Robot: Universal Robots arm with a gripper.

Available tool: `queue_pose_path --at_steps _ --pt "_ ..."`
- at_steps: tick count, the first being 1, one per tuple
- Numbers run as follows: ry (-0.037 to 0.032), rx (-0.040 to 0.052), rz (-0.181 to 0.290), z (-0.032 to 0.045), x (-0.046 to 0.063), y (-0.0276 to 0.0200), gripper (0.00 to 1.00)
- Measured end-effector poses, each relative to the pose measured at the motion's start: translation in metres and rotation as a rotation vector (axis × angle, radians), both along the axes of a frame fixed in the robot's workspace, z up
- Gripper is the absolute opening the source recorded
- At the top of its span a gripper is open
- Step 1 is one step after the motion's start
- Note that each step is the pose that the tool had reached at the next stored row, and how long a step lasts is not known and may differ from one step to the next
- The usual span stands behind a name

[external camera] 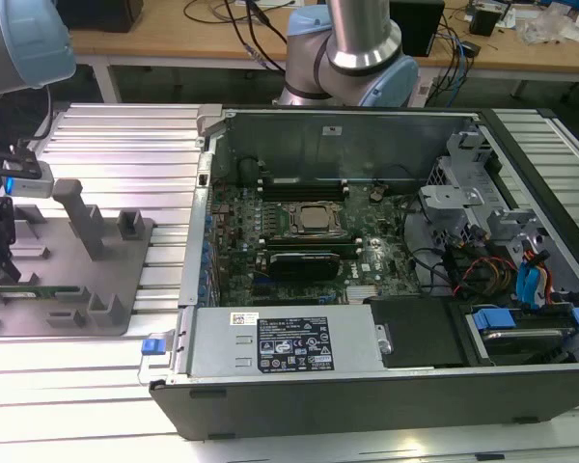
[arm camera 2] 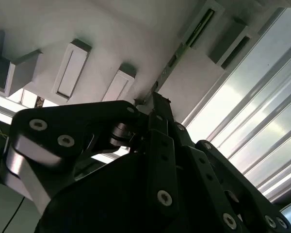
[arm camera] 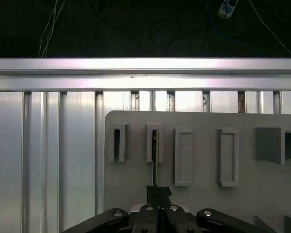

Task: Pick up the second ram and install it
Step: 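Pick up the second ram and move it above second insertion slot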

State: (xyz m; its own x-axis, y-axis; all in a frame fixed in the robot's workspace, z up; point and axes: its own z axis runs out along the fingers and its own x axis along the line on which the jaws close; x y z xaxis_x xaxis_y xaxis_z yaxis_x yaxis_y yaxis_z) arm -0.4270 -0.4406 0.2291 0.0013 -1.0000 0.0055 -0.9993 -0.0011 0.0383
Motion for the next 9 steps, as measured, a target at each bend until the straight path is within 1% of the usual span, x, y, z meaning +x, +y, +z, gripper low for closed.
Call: queue_pose_path --at_steps 2,6,7,9 --pt "0.0002 -0.0001 0.004 -0.0012 -0.0005 0.0000 0.08" --pt "0.0000 0.0000 0.004 -0.0013 -0.0006 0.0002 0.09" --pt "0.0000 0.0000 0.004 -0.0013 -0.0006 0.0002 0.21" --pt "0.0000 0.0000 0.004 -0.0013 -0.0006 0.0002 0.34"
